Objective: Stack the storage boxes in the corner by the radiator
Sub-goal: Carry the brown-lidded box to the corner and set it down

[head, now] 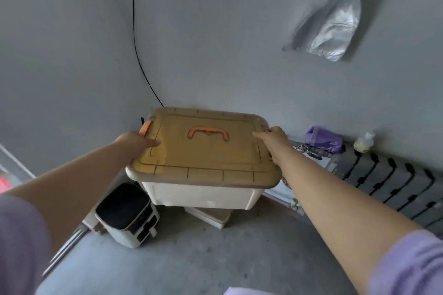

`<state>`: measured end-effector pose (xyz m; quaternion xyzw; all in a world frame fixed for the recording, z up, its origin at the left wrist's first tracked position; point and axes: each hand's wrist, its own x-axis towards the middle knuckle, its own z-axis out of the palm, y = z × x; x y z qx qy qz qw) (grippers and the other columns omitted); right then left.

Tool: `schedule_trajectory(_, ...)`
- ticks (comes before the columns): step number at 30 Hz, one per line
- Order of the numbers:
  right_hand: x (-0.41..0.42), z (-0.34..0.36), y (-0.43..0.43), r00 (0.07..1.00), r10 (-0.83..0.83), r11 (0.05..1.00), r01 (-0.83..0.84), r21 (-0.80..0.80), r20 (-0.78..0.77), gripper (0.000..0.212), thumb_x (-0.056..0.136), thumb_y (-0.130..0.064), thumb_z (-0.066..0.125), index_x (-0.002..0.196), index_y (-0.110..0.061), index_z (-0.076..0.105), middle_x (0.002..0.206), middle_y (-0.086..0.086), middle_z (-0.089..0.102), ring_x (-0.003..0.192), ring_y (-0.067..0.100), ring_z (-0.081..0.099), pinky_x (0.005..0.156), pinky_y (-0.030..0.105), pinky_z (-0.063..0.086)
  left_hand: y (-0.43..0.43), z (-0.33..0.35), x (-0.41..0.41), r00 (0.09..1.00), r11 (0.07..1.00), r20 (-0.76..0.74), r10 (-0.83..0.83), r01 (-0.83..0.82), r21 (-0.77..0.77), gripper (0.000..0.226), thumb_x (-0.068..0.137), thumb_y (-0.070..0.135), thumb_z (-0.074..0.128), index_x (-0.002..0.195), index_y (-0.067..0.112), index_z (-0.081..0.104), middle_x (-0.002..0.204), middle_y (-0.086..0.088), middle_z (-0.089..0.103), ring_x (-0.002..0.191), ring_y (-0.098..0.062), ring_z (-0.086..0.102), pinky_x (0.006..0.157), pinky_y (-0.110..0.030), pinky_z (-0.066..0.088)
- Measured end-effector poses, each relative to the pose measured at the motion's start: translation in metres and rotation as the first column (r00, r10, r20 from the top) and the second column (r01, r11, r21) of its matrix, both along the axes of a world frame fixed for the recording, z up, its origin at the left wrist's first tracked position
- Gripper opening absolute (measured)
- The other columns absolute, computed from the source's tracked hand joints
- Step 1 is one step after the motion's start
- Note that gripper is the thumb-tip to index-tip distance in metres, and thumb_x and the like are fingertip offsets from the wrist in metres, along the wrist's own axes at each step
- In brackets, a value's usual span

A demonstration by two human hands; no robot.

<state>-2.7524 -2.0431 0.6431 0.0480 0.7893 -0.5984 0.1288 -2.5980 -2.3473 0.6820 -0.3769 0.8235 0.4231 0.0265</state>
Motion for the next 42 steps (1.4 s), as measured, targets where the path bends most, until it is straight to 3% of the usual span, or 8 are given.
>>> schedule_trajectory(6, -0.063, -0.016, -0.027, 0.998, -0.051, 0.996, 0.049, 0.077, 0.029, 0.06, 0.08, -0.028, 0.073, 0.129, -0.011, 0.044, 0.099, 0.002, 0.054, 0.087, 0.02, 0.057, 0.06, 0.027, 0.045, -0.043, -0.023, -0.095, 0.995, 0.997, 0.069, -0.069, 0.067, 0.026, 0.064, 0.077, 0.042, 0.073, 0.124, 0.003, 0.053, 0.112, -0.015, 0.062, 0.103, -0.034, 0.059, 0.092, -0.041, 0.048)
schedule_trajectory(11, -0.09, -0.052, -0.048, 0.981, -0.157, 0.982, 0.144, 0.119, 0.11, 0.071, 0.075, -0.023, 0.079, 0.134, -0.003, 0.046, 0.126, 0.011, 0.06, 0.117, 0.033, 0.058, 0.096, 0.045, 0.051, -0.075, -0.065, -0.161, 0.984, 0.989, 0.109, -0.139, 0.132, 0.072, 0.066, 0.078, 0.039, 0.074, 0.127, 0.001, 0.052, 0.084, -0.006, 0.054, 0.084, -0.026, 0.05, 0.077, -0.036, 0.04)
schedule_trajectory(14, -0.098, -0.079, -0.066, 0.949, -0.264, 0.956, 0.234, 0.178, 0.171, 0.081, 0.074, -0.028, 0.081, 0.14, -0.002, 0.042, 0.138, 0.014, 0.055, 0.125, 0.032, 0.053, 0.103, 0.043, 0.047, -0.097, -0.095, -0.201, 0.966, 0.971, 0.138, -0.218, 0.2, 0.13, 0.067, 0.08, 0.036, 0.073, 0.134, 0.006, 0.047, 0.1, -0.011, 0.058, 0.09, -0.027, 0.052, 0.081, -0.037, 0.043)
schedule_trajectory(18, -0.099, -0.123, -0.084, 0.887, -0.374, 0.925, 0.333, 0.183, 0.272, 0.077, 0.074, -0.026, 0.082, 0.137, -0.002, 0.047, 0.136, 0.014, 0.056, 0.125, 0.031, 0.053, 0.097, 0.036, 0.045, -0.118, -0.137, -0.238, 0.927, 0.938, 0.178, -0.329, 0.299, 0.174, 0.069, 0.079, 0.033, 0.074, 0.137, 0.01, 0.044, 0.124, -0.017, 0.058, 0.112, -0.035, 0.055, 0.099, -0.046, 0.046)
schedule_trajectory(27, -0.111, -0.3, -0.1, 0.738, -0.501, 0.864, 0.454, 0.216, 0.452, 0.085, 0.077, -0.023, 0.081, 0.146, -0.01, 0.034, 0.146, 0.01, 0.045, 0.134, 0.031, 0.043, 0.103, 0.041, 0.038, -0.119, -0.315, -0.296, 0.882, 0.919, 0.279, -0.38, 0.324, 0.226, 0.06, 0.079, 0.023, 0.074, 0.13, 0.006, 0.047, 0.122, -0.015, 0.058, 0.101, -0.031, 0.052, 0.081, -0.038, 0.042)
schedule_trajectory(32, -0.115, -0.339, -0.087, 0.76, -0.495, 0.869, 0.425, 0.253, 0.421, 0.063, 0.074, -0.015, 0.081, 0.131, -0.008, 0.053, 0.131, 0.009, 0.061, 0.121, 0.029, 0.056, 0.093, 0.035, 0.042, -0.111, -0.365, -0.295, 0.883, 0.91, 0.278, -0.377, 0.297, 0.288, 0.071, 0.08, 0.024, 0.073, 0.14, 0.01, 0.037, 0.133, -0.016, 0.052, 0.109, -0.031, 0.051, 0.087, -0.04, 0.044)
schedule_trajectory(37, -0.115, -0.376, -0.083, 0.768, -0.518, 0.854, 0.433, 0.29, 0.378, 0.072, 0.069, -0.018, 0.085, 0.133, -0.012, 0.052, 0.127, 0.008, 0.063, 0.119, 0.03, 0.059, 0.103, 0.044, 0.047, -0.097, -0.411, -0.292, 0.908, 0.913, 0.273, -0.319, 0.217, 0.346, 0.072, 0.085, 0.013, 0.067, 0.146, 0.014, 0.03, 0.139, -0.013, 0.047, 0.125, -0.037, 0.046, 0.085, -0.041, 0.039)
schedule_trajectory(42, -0.123, -0.459, -0.086, 0.78, -0.544, 0.837, 0.478, 0.267, 0.308, 0.072, 0.067, -0.013, 0.085, 0.131, -0.013, 0.051, 0.123, 0.007, 0.064, 0.113, 0.027, 0.061, 0.098, 0.035, 0.048, -0.092, -0.478, -0.305, 0.908, 0.917, 0.317, -0.273, 0.147, 0.37, 0.07, 0.086, 0.008, 0.065, 0.146, 0.012, 0.029, 0.142, -0.013, 0.044, 0.129, -0.034, 0.043, 0.093, -0.042, 0.041)
